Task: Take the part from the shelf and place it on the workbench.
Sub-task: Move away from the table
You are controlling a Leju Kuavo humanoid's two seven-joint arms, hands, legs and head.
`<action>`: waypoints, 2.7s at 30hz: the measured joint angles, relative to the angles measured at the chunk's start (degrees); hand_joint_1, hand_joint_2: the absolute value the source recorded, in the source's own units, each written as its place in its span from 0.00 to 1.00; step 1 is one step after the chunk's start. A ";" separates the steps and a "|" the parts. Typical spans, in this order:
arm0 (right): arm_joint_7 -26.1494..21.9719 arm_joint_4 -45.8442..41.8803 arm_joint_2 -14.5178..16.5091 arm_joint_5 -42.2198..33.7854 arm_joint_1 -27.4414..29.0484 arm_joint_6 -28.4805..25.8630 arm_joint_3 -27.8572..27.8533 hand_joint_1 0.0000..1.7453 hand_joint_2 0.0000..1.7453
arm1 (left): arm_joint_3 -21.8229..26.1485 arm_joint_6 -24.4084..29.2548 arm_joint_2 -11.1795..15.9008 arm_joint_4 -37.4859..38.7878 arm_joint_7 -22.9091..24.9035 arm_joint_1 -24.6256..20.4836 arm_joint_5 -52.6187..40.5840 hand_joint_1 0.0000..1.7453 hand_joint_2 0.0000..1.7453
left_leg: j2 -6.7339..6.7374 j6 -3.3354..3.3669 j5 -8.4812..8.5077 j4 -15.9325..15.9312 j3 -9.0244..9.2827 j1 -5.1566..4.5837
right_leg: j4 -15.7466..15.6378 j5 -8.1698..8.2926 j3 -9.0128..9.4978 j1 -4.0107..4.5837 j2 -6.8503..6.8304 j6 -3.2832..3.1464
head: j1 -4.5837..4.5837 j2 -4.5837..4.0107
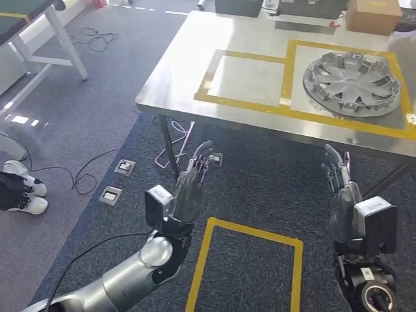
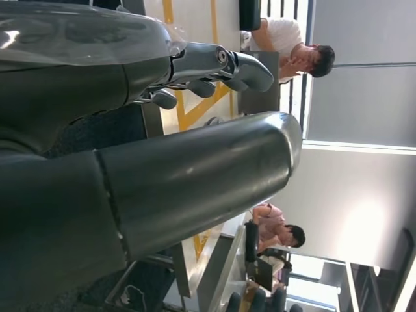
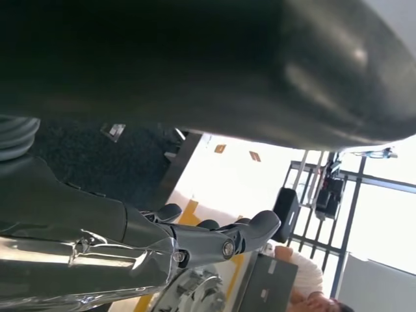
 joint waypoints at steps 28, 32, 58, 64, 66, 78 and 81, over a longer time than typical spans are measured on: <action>0.54 0.12 -0.01 2.03 -0.79 -0.67 0.57 0.00 0.00 | 0.01 0.08 0.07 -0.04 -0.57 1.10 -0.09 0.00 0.00 | 1.98 -1.20 1.71 0.17 -2.35 -0.47 | -4.86 -1.35 8.31 0.35 -5.65 -0.82 | -0.07 0.00; 0.56 0.13 -0.01 2.09 -0.85 -0.67 0.56 0.00 0.00 | 0.02 0.09 -0.03 -0.04 -0.60 1.08 -0.22 0.00 0.00 | -0.02 -0.02 2.35 -0.33 -2.51 -0.22 | 4.68 -7.01 4.17 0.01 -1.48 0.03 | 0.57 0.00; 0.67 0.14 0.02 2.10 -1.15 0.25 1.05 0.00 0.00 | 0.07 0.11 0.14 -0.30 -0.54 1.40 -0.76 0.00 0.00 | 1.89 -2.22 2.61 0.41 -4.04 0.12 | -5.16 -1.35 8.70 -0.18 -6.33 0.14 | -0.03 0.00; 0.74 0.21 -0.01 2.09 -1.31 0.27 1.04 0.00 0.00 | 0.07 0.07 -0.16 -0.48 -0.51 1.22 -0.80 0.00 0.00 | -1.38 -0.60 3.14 0.05 -4.03 0.39 | 10.54 -9.39 1.63 -0.45 -0.54 1.07 | 0.67 0.00; 0.76 0.28 -0.01 2.02 -1.23 0.32 1.07 0.00 0.00 | 0.07 0.05 -0.18 -0.48 -0.48 1.23 -0.81 0.00 0.00 | -2.91 -0.52 3.20 0.11 -4.04 0.22 | 13.34 -9.10 0.07 -0.41 -0.14 0.89 | 0.70 0.00; 0.38 0.34 0.02 1.32 -1.56 0.46 1.13 0.00 0.00 | 0.07 -0.09 -0.16 -0.48 -0.37 1.01 -0.87 0.00 0.00 | -1.49 -3.53 -1.28 9.46 -9.73 0.09 | -5.37 -0.63 7.98 -0.85 0.43 -1.21 | -0.32 0.00; 0.28 0.51 0.02 1.26 -1.27 0.48 1.21 0.00 0.00 | 0.07 -0.07 -0.10 -0.46 -0.38 1.12 -0.74 0.00 0.00 | -0.60 -4.24 -3.96 17.65 -13.57 0.66 | -5.30 -0.66 7.75 -0.77 -2.18 -1.20 | -0.64 0.00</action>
